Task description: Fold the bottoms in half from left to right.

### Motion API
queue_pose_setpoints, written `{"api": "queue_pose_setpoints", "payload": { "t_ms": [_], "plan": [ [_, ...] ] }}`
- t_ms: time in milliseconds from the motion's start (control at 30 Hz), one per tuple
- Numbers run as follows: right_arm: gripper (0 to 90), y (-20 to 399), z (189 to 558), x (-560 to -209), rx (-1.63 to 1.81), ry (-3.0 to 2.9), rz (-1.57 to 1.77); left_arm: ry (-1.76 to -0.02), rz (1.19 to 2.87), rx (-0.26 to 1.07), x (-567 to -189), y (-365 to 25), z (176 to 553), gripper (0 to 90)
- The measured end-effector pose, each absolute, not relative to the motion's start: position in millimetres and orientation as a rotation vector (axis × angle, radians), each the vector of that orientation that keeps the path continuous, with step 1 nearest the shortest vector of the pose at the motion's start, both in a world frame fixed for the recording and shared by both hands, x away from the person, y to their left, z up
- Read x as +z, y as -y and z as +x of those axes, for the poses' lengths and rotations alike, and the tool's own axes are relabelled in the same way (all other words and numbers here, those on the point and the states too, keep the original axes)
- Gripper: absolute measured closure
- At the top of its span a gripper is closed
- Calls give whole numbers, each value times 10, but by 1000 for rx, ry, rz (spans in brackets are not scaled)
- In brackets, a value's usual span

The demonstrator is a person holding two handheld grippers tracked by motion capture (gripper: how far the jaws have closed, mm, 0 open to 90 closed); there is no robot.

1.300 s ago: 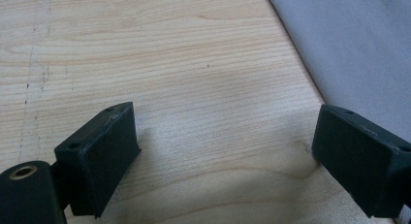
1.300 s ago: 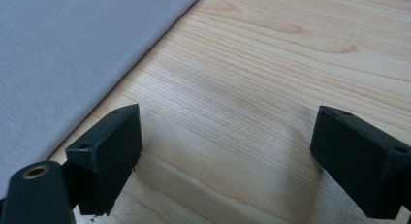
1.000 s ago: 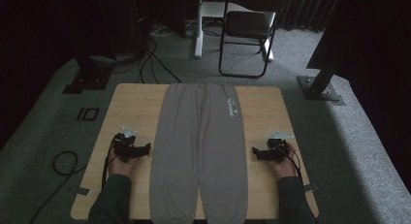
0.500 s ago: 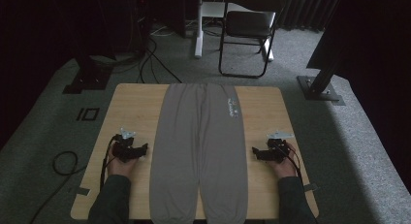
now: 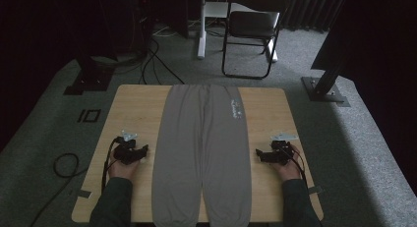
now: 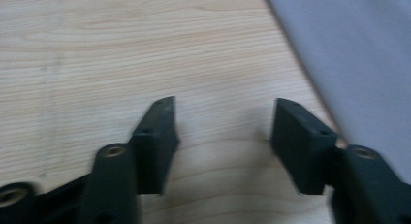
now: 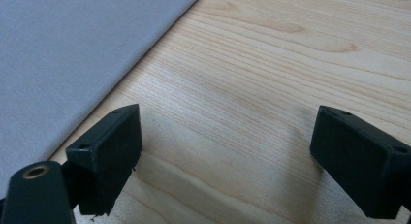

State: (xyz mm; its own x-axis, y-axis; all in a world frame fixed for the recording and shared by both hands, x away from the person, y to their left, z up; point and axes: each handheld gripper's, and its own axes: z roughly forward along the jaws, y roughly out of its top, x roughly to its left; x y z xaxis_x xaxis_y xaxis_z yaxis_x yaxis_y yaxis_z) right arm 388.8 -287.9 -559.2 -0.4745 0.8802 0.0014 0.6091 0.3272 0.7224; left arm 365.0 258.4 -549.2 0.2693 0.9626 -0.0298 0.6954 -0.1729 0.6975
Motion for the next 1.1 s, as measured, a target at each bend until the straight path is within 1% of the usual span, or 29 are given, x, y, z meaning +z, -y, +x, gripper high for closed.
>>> {"api": "queue_pose_setpoints", "payload": {
  "t_ms": [33,67,300,433,667,800,833,900,1000,1033,1100],
  "plan": [
    [110,2879,3888,-5592,943,-2206,1318,-1492,1942,573,-5492,-2584,3650,467],
    [110,2879,3888,-5592,943,-2206,1318,-1479,1909,521,-5476,-2568,3650,477],
    [110,2879,3888,-5592,943,-2206,1318,-1425,1939,507,-5443,-2398,3677,481],
    [110,2879,3888,-5592,943,-2206,1318,-1411,1925,470,-5448,-2311,3729,482],
    [110,2879,3888,-5592,943,-2206,1318,-1391,1973,462,-5469,-2128,3826,490],
    [110,2879,3887,-5592,943,-2206,1318,-1381,1994,524,-5495,-2038,3816,500],
    [110,2879,3888,-5592,943,-2206,1318,-1378,2006,558,-5498,-2022,3807,537],
    [110,2879,3887,-5592,943,-2206,1318,-1361,1997,549,-5505,-2019,3796,629],
    [110,2879,3887,-5592,943,-2206,1318,-1334,2008,510,-5499,-2025,3785,842],
    [110,2879,3888,-5592,943,-2206,1318,-1335,2008,501,-5496,-2033,3785,887],
    [110,2879,3887,-5592,943,-2206,1318,-1349,2004,470,-5485,-2078,3794,894]
  ]
}}
